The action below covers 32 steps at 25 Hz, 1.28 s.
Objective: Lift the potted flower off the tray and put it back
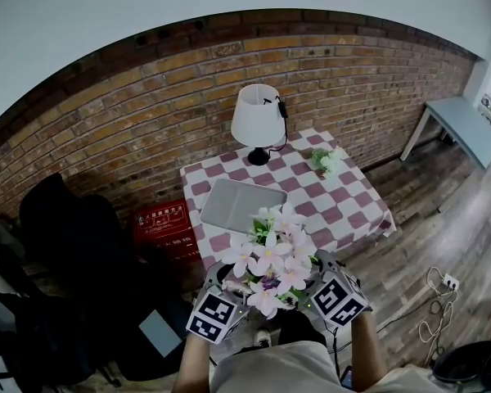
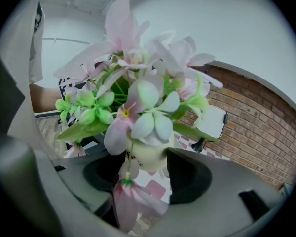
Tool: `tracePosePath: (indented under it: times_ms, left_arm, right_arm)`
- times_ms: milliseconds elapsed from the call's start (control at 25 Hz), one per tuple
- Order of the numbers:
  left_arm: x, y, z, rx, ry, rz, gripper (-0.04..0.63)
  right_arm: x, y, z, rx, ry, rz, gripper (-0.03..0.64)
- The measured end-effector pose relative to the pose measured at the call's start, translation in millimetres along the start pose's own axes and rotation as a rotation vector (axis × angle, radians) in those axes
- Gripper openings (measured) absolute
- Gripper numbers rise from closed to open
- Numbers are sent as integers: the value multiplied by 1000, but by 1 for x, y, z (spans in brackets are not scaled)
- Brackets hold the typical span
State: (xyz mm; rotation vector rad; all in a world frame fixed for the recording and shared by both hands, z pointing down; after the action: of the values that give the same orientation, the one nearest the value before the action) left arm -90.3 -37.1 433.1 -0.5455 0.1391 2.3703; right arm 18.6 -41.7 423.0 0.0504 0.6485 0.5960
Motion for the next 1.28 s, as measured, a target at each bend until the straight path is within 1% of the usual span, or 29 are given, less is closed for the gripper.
tracePosePath:
  times_ms: [200,360,520,640,760,880,1120,1280]
  left_arm:
    - [-7,6,1,-4,6,8,414]
    - [-18,16,3,11,19,15,414]
    - [-34,30,5,24,32,16,414]
    - [-49,41,7,34,50,15,414]
    - [-66,54,7,27,75,14,414]
    - [-86,68,8,24,94,11,414]
    - [-125,107,21,76,144,-7,414]
    - [-152,133,32,110,156,-13,414]
  right_arm:
    - [-6,-7,3,-15,-2,-3,284]
    - [-18,-16,8,-30,3,-14,284]
    - [-32,-32,11,-38,10,-28,284]
    - [-44,-45,17,-71,13,-48,284]
    - [-59,-61,24,-107,13,-63,284]
    - [-75,-80,30,-115,17,-73,284]
    - [-120,-118,42,-109,20,-116,284]
    - [-153,-140,51,-93,29,-143,284]
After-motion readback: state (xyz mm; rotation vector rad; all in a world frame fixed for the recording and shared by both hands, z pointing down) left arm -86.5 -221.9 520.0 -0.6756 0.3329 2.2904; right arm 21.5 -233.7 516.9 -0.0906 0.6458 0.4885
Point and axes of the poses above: the fingertips, and each gripper's own axes: x backward along the fingers, y to its left, z out of its underside, the point moved 4 cm from there along x, backward along the fingers, and after that the axes turned 1 degree about y, right-handed, at the moved point
